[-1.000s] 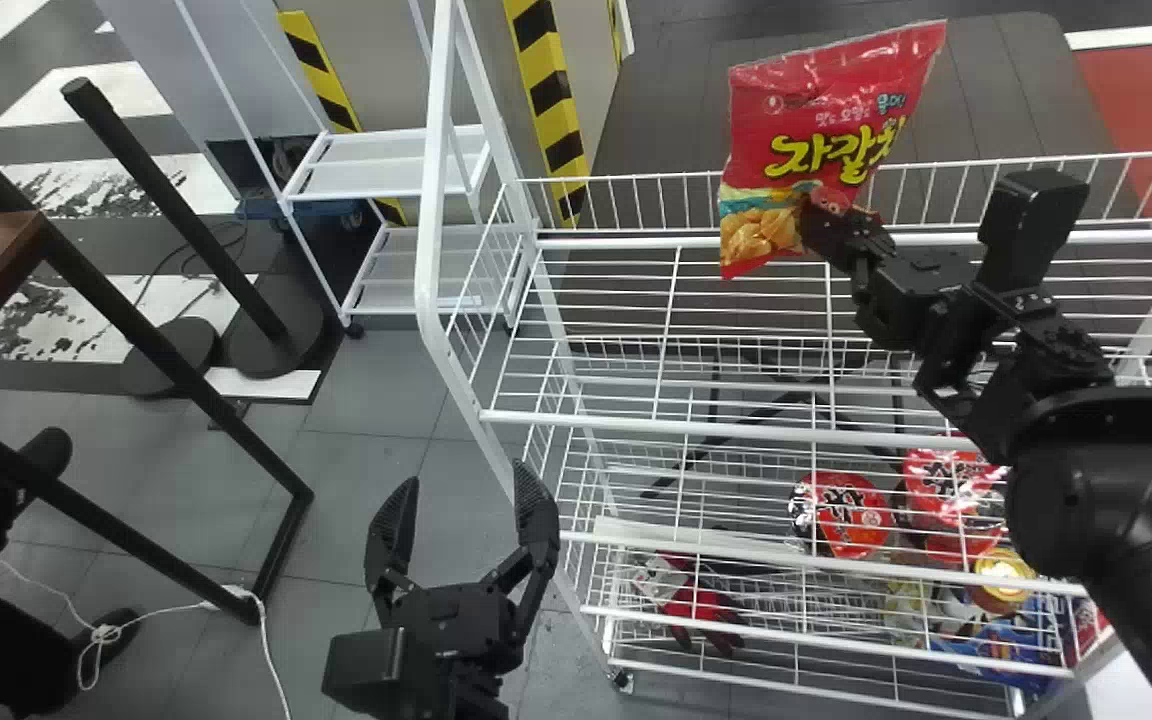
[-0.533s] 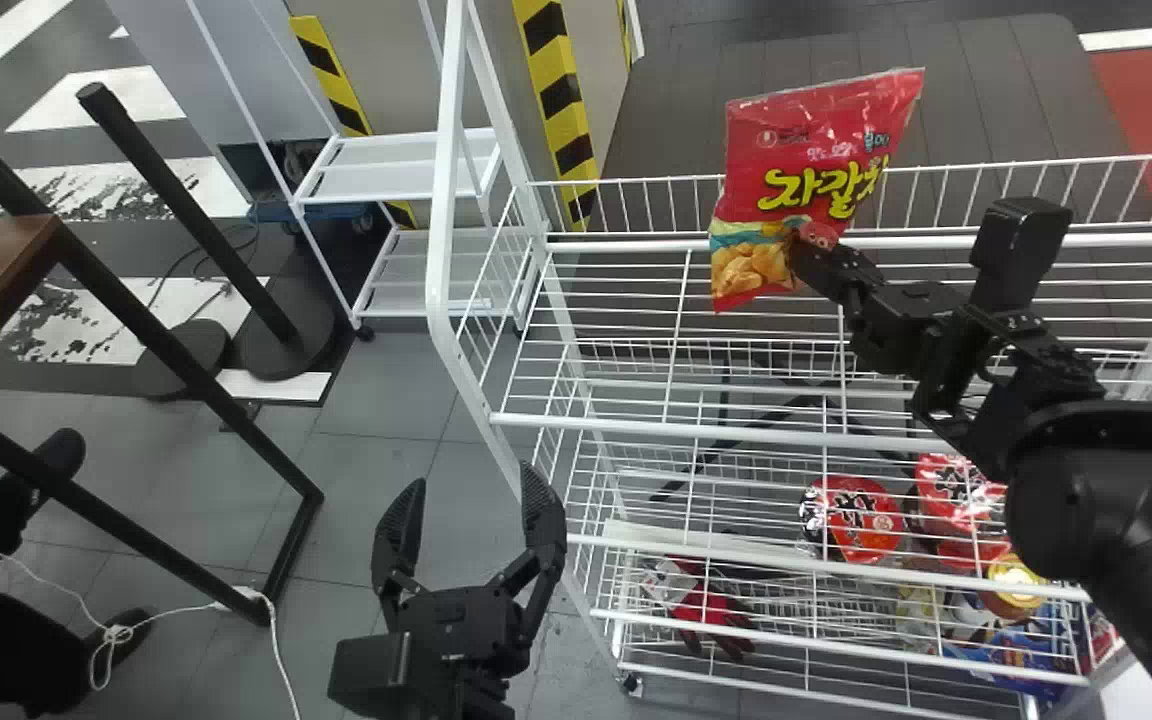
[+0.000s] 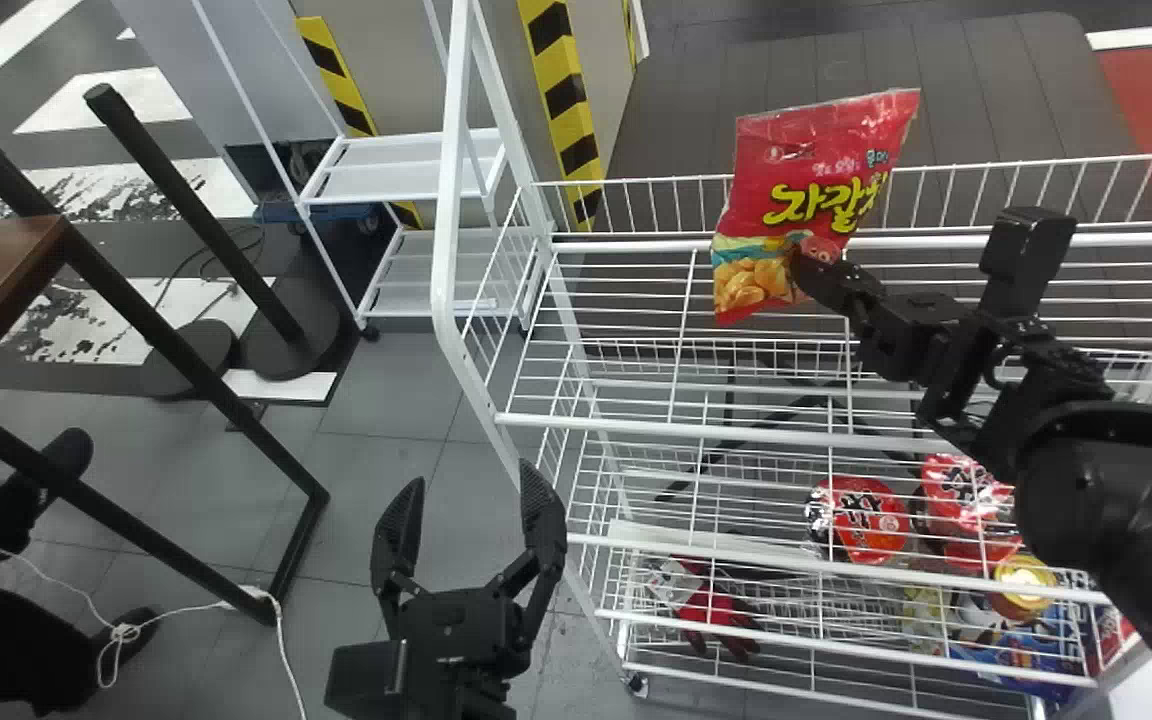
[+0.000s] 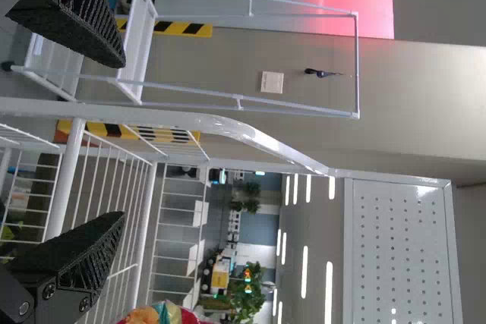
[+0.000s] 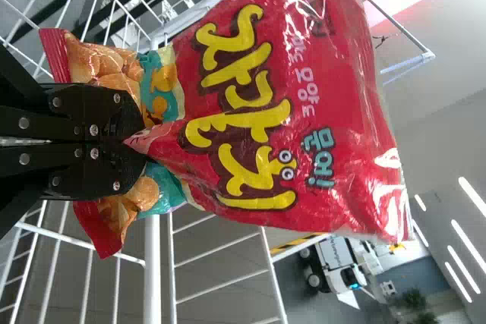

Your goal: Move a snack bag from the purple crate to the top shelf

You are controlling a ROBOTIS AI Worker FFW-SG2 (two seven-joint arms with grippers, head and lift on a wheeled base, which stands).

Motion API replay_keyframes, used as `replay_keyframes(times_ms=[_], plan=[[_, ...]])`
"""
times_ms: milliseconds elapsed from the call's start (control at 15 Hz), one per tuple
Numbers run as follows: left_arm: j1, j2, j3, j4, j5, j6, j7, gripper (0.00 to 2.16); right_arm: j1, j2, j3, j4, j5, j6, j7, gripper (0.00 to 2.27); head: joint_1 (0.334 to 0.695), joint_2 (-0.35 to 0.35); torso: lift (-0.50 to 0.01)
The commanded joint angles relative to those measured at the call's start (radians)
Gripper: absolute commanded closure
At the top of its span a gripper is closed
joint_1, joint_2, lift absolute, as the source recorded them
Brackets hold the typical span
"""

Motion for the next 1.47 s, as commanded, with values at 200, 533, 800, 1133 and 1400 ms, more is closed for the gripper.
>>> replay_keyframes(times_ms=[200,533,800,1133,1400], plan=[[0.000,-0.002,0.000,0.003,-0.001,-0.009,0.002,0.12,-0.009,0.002,0.014,0.025,-0.015,0.010,0.013,1.33,0.695,0.284,0.001],[0.000,-0.003,0.000,0.004,0.000,-0.015,0.002,0.12,-0.014,0.002,0.017,0.025,-0.016,0.022,0.013,0.63,0.695,0.290,0.001],[0.000,-0.003,0.000,0.004,-0.001,-0.015,0.002,0.12,-0.020,0.002,0.018,0.027,-0.027,0.034,0.014,0.63,0.695,0.292,0.001],[0.000,-0.005,0.000,0.004,-0.001,-0.018,0.002,0.12,-0.020,0.002,0.018,0.027,-0.031,0.034,0.019,0.62,0.695,0.292,0.001],[0.000,-0.003,0.000,0.006,-0.001,-0.021,0.006,0.12,0.005,0.002,0.012,-0.001,-0.028,0.037,0.022,0.17,0.695,0.295,0.001]])
